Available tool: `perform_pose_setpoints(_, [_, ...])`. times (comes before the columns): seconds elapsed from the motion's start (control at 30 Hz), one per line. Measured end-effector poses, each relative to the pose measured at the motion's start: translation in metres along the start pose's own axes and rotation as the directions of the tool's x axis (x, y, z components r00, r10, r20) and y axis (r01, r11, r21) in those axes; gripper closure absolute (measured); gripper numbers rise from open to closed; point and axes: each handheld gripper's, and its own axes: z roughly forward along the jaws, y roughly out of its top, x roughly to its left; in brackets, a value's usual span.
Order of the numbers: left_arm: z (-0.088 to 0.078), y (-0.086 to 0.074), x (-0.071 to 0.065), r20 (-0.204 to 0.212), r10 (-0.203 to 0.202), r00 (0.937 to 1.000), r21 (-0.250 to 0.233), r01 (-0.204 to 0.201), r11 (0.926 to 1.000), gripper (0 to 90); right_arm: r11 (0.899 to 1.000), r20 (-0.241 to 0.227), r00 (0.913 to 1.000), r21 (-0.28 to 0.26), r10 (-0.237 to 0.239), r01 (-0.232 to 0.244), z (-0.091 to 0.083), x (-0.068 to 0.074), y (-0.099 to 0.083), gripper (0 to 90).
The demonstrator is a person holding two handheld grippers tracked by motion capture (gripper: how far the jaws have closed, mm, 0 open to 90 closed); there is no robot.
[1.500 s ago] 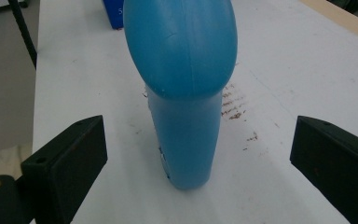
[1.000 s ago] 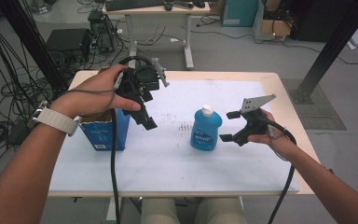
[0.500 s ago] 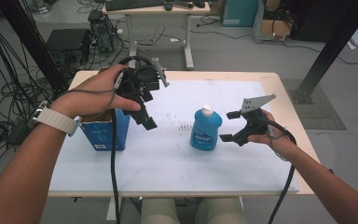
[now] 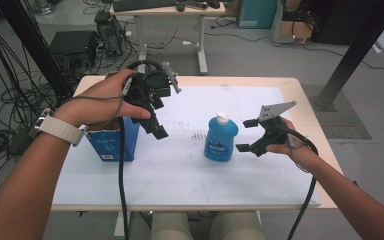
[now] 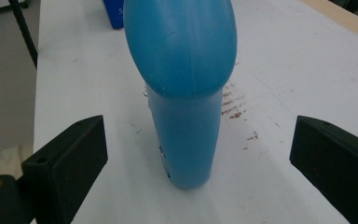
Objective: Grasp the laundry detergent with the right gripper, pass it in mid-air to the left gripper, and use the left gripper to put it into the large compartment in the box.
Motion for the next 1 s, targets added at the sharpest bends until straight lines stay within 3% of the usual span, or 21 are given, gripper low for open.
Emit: perform_pose_setpoints(1.0, [0.0004, 0.0003, 0.0002, 0.0, 0.002, 1.0, -0.001, -0.002, 1.0, 7.6, 1.0, 0.0, 1.0, -0.004, -0.004, 0.004, 0.0017, -0.0004, -0.0003, 4.0])
